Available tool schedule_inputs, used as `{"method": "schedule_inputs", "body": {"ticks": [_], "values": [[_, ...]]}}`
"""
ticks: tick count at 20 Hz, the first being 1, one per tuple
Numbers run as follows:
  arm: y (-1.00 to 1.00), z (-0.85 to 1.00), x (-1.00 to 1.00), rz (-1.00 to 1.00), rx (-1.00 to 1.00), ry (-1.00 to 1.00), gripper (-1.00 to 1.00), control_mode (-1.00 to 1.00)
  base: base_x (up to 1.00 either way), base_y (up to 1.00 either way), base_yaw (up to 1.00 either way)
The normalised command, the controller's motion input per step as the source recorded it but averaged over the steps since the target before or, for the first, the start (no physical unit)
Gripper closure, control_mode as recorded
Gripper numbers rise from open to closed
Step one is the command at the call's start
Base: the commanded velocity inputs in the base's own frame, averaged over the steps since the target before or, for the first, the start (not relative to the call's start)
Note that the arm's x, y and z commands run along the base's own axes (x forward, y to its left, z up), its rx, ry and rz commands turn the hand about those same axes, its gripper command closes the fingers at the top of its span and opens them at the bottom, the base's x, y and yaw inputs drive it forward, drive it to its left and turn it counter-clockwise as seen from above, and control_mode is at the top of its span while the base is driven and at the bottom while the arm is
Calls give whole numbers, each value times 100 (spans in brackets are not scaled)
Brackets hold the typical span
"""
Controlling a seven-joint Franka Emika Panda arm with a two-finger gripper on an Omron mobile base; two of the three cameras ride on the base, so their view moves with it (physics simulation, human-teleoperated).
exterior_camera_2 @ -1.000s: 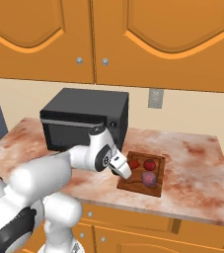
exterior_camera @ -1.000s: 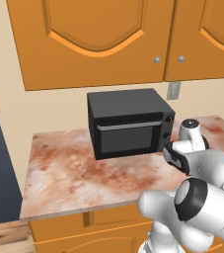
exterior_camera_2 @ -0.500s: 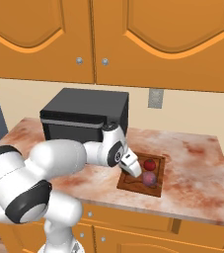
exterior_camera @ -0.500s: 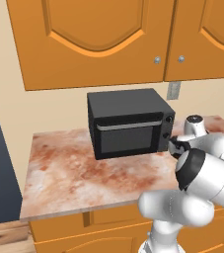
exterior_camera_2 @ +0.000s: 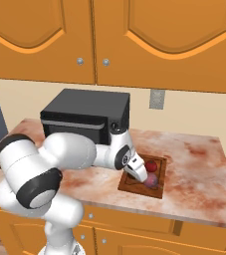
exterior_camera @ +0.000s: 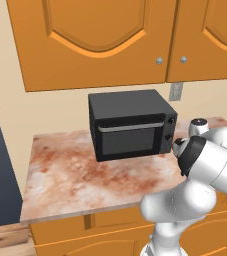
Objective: Place the avocado, onion, tomato, and bell pepper on the cutting board.
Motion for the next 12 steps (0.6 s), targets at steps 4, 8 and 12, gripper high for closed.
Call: {"method": "schedule_inputs", "body": {"ticks": [4,8,12], "values": [[-2,-23,0,0,2,0,100,-100,0,0,0],[-6,-8,0,0,2,0,-100,-100,0,0,0],[0,21,-3,0,0,0,-100,-100,0,0,0]]}}
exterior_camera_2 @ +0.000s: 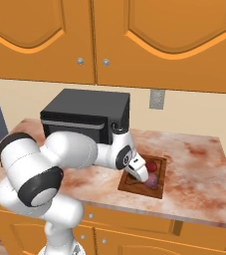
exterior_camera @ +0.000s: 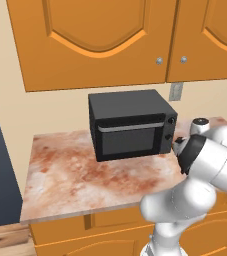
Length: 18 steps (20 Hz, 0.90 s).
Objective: Place the avocado, onion, tomato, and bell pepper on the cutting board.
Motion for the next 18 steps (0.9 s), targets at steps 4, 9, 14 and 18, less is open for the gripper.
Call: {"method": "schedule_inputs", "body": {"ticks": [4,9,14,18], "values": [[-1,35,-8,0,0,0,-100,-100,0,0,0],[0,40,-9,0,-1,2,-100,-100,0,0,0],[2,46,-22,0,-1,2,-100,-100,0,0,0],[13,49,-47,0,-3,1,-100,-100,0,0,0]]}}
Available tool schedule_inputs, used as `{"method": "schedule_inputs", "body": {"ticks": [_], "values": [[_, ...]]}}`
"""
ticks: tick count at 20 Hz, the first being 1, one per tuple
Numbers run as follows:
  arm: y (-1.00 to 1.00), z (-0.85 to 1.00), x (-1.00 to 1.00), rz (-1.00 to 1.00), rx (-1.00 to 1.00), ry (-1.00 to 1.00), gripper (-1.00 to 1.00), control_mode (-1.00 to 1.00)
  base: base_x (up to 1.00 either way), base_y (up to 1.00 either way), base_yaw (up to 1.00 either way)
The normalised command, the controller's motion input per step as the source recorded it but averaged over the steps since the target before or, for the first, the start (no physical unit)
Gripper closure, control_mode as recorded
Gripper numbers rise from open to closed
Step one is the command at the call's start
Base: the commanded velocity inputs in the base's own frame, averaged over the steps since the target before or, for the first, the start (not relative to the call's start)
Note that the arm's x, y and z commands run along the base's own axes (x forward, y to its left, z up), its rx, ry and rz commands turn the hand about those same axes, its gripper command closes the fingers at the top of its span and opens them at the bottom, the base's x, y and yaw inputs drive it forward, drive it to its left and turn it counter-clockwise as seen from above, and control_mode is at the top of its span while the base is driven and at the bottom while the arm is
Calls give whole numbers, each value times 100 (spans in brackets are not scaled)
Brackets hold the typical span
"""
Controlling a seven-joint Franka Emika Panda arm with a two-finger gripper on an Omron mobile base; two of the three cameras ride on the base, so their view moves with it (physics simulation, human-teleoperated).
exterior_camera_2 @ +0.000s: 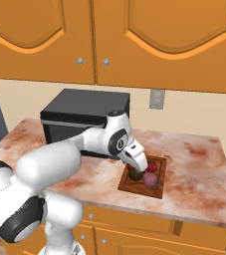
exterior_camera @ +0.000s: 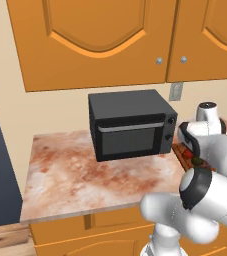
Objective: Place the avocado, onion, tomato, and bell pepper on the cutting board.
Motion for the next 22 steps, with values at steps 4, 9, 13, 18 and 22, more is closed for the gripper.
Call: {"method": "schedule_inputs", "body": {"ticks": [4,9,13,18,22], "values": [[19,49,-59,0,-6,0,-100,-100,0,0,0],[17,47,-59,0,-7,0,-100,-100,0,0,0],[16,40,-66,0,-8,0,-100,-100,0,0,0],[20,37,-59,0,-10,0,-100,-100,0,0,0],[13,23,-47,0,-9,-11,-100,-100,0,0,0]]}}
